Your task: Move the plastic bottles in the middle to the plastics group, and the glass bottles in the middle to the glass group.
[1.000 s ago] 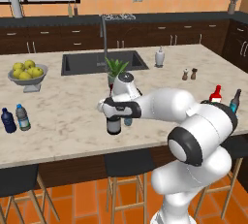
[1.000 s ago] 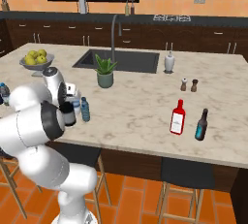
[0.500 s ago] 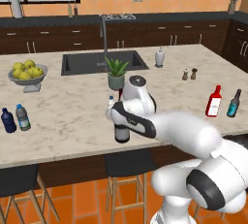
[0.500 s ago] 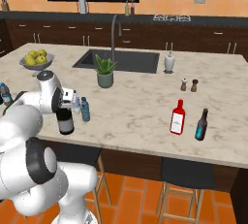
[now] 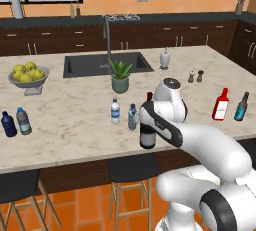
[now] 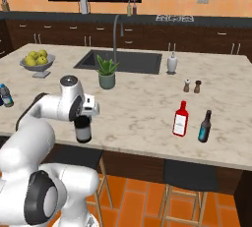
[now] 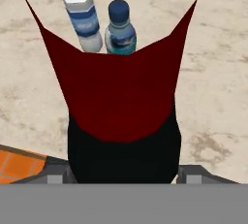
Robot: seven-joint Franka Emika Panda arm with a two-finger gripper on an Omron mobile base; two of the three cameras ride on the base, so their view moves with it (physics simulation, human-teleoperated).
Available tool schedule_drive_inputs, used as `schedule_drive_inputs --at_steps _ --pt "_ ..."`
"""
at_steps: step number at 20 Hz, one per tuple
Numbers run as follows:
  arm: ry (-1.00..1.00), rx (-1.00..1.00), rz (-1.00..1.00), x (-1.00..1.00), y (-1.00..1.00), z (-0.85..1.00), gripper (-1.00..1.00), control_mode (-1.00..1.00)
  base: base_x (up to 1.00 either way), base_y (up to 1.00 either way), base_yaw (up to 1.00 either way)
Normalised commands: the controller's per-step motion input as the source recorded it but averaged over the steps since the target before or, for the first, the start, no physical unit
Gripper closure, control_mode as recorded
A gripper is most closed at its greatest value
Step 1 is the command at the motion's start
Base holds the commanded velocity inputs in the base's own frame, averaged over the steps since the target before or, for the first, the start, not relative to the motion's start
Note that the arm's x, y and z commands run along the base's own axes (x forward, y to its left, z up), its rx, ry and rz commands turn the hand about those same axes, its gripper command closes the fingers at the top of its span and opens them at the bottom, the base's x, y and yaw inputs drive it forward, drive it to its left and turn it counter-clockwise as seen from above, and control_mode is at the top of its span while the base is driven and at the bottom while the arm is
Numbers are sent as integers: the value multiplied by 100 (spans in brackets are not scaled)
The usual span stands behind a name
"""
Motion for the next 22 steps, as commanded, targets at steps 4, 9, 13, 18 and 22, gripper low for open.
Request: schedule_drive_inputs --at_steps 4,9,13,18,22 --pt "1 0 0 13 -100 18 100 -100 0 0 0" --pt "2 0 -2 23 -97 20 100 -100 0 0 0" --pt "6 -4 -9 48 -85 31 100 -100 0 0 0" --pt "7 -3 -12 51 -70 29 100 -100 0 0 0" --pt "-1 0 -8 23 -54 -3 100 -100 0 0 0"
